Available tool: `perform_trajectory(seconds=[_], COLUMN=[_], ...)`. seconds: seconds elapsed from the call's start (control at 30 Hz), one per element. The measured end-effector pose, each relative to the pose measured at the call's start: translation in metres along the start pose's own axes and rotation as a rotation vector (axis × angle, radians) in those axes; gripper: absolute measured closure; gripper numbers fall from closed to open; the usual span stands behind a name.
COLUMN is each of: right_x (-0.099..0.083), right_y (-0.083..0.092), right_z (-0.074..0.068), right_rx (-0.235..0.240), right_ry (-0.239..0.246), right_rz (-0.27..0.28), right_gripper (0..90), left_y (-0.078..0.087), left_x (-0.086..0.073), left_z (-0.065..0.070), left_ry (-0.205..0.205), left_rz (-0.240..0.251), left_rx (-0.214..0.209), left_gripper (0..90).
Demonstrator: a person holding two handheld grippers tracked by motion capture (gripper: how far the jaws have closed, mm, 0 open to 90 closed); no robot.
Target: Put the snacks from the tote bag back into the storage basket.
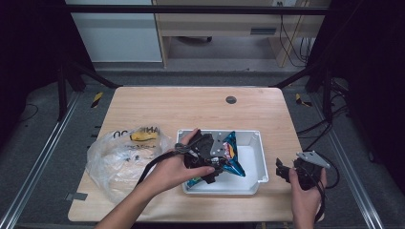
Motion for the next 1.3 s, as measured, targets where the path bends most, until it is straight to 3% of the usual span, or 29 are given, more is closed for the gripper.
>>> perform_trajectory(seconds=[0.23,0.7,0.9,1.03,1.3], right_x=[0.001,0.000,0.001,0.002,0.002], right_y=[0.000,0.000,0.001,0.001,0.001], right_z=[-0.001,0.000,-0.001,0.000,0.000], right_rx=[0.003,0.001,0.000,-0.002,-0.006], right_ry=[0.002,0.008,0.005,0.007,0.009], right_rz=[0.002,0.002,0.001,0.012,0.011], right_gripper=[5.4,5.5,5.5,5.4,5.5], left_y=[0.004,0.023,0.038,0.050,0.072], left_x=[0.001,-0.002,-0.006,-0.011,-0.029], left_z=[0.003,0.001,-0.003,-0.006,-0.010], left_ry=[0.006,0.067,0.060,0.089,0.117], left_rz=[0.012,0.064,0.072,0.101,0.107], left_rx=[0.003,0.063,0.112,0.132,0.164], left_gripper=[4.4,4.5,4.5,4.6,4.5])
Point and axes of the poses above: each handheld gripper's, and its own axes: y roughly backward along the jaws, x roughly out of its top, z roughly to its right, the point moved 6 cm from there along -y, roughly forward along the jaws, and after that the axes turned 12 degrees about z, right-handed, at the moved point
